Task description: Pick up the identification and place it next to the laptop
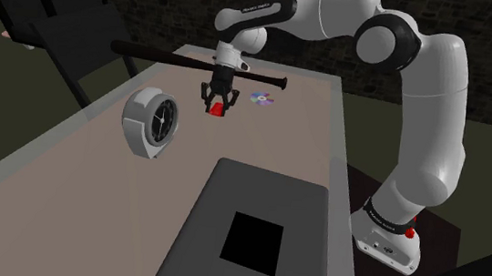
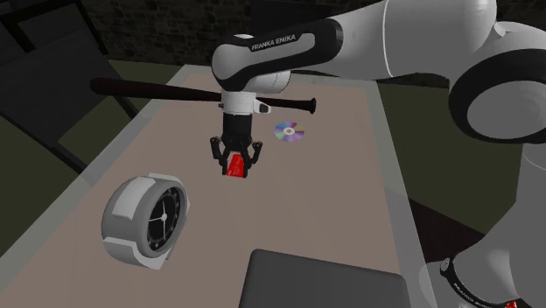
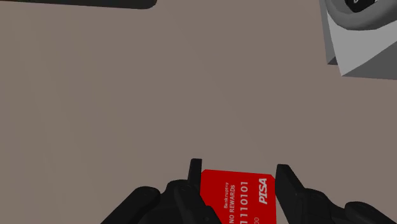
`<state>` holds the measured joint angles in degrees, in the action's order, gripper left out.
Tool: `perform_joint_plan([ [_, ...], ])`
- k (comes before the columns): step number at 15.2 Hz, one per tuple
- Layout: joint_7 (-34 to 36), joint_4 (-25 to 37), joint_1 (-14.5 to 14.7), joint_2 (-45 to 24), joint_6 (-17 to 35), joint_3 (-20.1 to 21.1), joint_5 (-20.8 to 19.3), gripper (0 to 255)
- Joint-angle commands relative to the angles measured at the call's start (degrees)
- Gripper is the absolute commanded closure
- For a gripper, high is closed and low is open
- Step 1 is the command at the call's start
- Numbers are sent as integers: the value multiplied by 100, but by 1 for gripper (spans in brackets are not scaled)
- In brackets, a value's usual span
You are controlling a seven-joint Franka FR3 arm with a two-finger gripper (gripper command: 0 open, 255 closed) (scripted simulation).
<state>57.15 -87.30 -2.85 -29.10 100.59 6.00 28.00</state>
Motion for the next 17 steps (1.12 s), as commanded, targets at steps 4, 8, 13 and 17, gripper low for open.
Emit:
perform_joint_plan([
  [4, 131, 192, -19, 113, -279, 0, -17, 255],
  [8, 245, 371, -32, 191, -510, 3, -27, 255],
  [13, 368, 253, 9, 439, -589, 34, 0, 255],
  [17, 480, -795, 223, 1133, -108, 163, 147, 255],
])
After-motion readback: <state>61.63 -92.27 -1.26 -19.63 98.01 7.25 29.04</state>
